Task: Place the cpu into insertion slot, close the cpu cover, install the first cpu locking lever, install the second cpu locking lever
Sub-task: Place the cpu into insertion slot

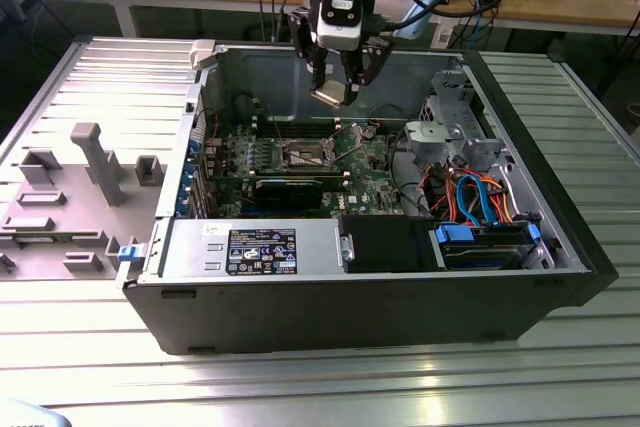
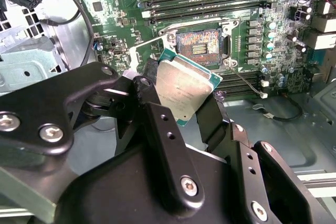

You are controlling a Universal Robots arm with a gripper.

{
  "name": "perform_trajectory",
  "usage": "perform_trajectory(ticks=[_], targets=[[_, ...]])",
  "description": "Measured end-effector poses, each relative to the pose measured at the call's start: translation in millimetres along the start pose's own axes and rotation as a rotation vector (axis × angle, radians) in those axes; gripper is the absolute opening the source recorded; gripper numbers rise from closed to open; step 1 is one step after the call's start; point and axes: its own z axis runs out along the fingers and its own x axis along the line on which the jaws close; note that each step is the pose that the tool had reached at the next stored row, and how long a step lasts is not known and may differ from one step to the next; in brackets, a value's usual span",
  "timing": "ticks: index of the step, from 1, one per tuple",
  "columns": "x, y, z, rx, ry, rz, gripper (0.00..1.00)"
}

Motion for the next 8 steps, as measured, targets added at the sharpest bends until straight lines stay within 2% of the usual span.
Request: perform_trajectory(ticks=[8], targets=[[0.0,0.0,0.2,0.0003,-0.0008,0.031,0.55]])
